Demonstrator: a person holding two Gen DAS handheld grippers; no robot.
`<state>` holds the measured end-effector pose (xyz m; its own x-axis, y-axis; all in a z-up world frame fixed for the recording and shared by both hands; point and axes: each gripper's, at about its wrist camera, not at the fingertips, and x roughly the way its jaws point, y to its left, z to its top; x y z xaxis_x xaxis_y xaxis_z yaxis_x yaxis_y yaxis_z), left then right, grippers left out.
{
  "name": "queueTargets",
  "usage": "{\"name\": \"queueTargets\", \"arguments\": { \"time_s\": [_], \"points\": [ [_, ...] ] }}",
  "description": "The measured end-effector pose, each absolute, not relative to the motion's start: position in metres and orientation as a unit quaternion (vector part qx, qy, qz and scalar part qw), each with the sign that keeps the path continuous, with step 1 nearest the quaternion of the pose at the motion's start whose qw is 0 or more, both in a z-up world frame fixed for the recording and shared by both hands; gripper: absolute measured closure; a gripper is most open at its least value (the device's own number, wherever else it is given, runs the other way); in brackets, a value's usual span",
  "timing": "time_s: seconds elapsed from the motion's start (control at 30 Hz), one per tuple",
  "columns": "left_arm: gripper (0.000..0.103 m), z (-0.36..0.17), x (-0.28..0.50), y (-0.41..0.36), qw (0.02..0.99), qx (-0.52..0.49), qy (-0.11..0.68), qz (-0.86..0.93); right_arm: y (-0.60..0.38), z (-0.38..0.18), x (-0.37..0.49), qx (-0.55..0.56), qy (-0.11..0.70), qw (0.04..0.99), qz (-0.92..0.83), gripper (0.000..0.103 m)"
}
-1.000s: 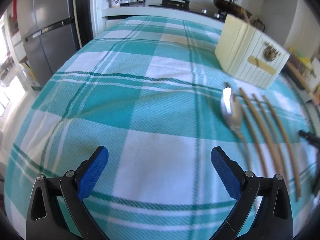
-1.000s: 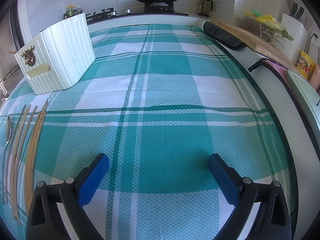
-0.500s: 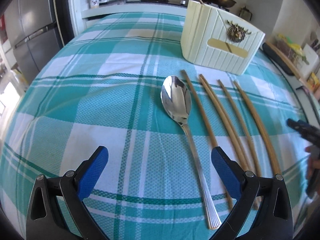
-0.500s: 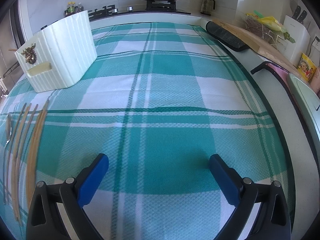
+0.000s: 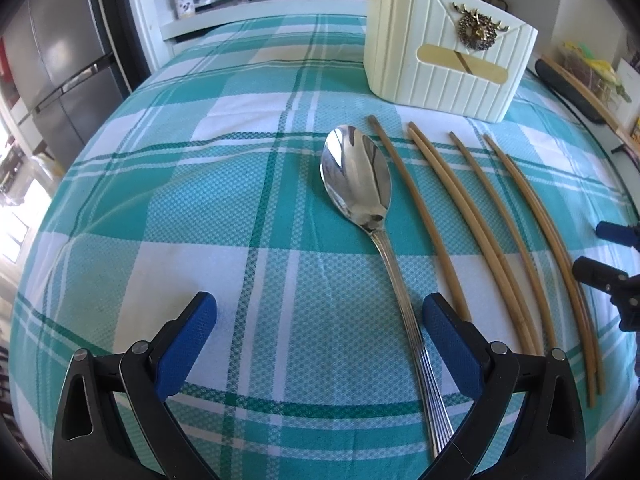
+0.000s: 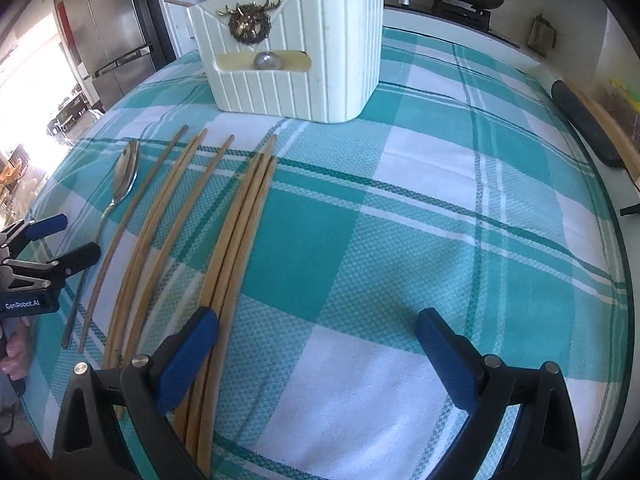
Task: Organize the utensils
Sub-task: 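Grasp the second silver spoon with the left tool while the right tool grasps a wooden chopstick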
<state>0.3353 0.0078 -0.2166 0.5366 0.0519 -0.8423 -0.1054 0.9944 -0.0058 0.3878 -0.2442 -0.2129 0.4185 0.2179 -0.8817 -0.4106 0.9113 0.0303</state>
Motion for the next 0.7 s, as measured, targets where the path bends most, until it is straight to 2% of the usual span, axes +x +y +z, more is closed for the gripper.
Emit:
{"name": "queueTargets", "arguments": {
  "time_s": [0.53,0.57,0.63,0.7],
  "points": [
    [0.000,-0.216,0.338,0.004,0.874,-0.019,0.483,0.050,-0.233,-0.218,0.401,-0.134,0.523,0.824,0.172,0.003],
    [0.003,-0.216,0.337,0.004,0.873,-0.020,0.485,0.050,-0.234,-0.217,0.401,-0.133,0.521,0.827,0.167,0.006],
    [0.018,-0.213,0.333,0.002,0.875,-0.024,0.481,0.041,-0.237,-0.213,0.397,-0.120,0.513,0.833,0.168,0.029],
    [0.046,-0.209,0.329,-0.003,0.878,-0.016,0.477,0.032,-0.238,-0.208,0.391,-0.121,0.503,0.841,0.158,0.073]
  ]
}}
